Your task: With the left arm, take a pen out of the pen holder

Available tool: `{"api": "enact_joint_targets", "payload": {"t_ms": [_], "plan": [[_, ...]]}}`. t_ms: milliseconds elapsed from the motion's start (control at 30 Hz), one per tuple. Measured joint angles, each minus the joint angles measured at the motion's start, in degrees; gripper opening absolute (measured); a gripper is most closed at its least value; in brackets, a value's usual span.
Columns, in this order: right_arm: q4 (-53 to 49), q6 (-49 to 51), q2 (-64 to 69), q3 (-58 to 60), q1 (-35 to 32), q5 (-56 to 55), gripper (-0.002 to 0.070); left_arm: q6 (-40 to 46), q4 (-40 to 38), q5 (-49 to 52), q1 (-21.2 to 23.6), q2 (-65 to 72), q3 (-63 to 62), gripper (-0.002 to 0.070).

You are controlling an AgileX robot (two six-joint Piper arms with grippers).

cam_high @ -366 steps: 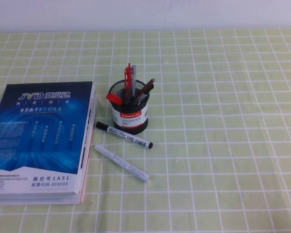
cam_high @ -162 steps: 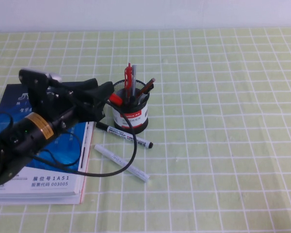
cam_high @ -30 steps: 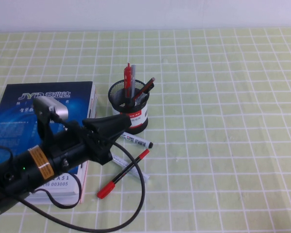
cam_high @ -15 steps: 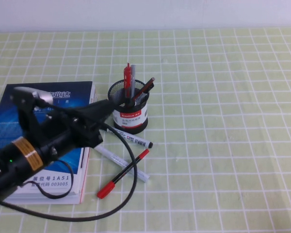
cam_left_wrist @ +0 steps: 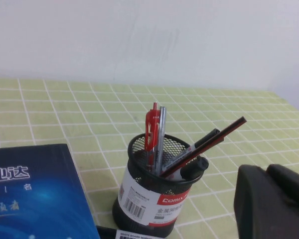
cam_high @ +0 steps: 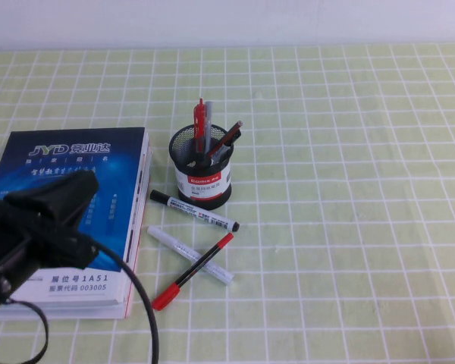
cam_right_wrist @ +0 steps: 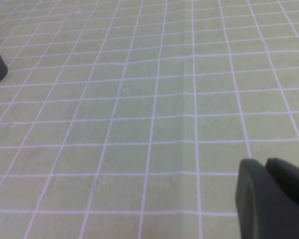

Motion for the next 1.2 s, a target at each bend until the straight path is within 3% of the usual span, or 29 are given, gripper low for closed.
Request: {"api": "enact_joint_targets", "payload": {"t_ms": [333,467,600,767,900,1200], "plan": [[0.0,0.0,0.0,0.0,0.0,0.0,-0.0015,-1.0,0.0,-5.7,0.0,-4.7,5.1,0.0000],[0.0,0.0,0.0,0.0,0.0,0.0,-0.0015,2.2,-4.2,-3.5,0.0,-11.7,8.9,0.0000],[0.0,0.0,0.0,0.0,0.0,0.0,-0.0015,12.3,-17.2,0.0,0.0,-20.3,14.4,0.0000],[0.0,0.0,0.0,0.0,0.0,0.0,-0.0015,29.4,-27.6,2.0,0.0,-31.7,21.0,0.0000],[0.0,0.0,0.0,0.0,0.0,0.0,-0.0015,35.3,-30.7,12.5,0.0,-40.5,22.0,0.0000],[0.0,0.0,0.0,0.0,0.0,0.0,-0.0015,37.0,-31.4,40.6,0.0,-52.5,22.2,0.0000]]}}
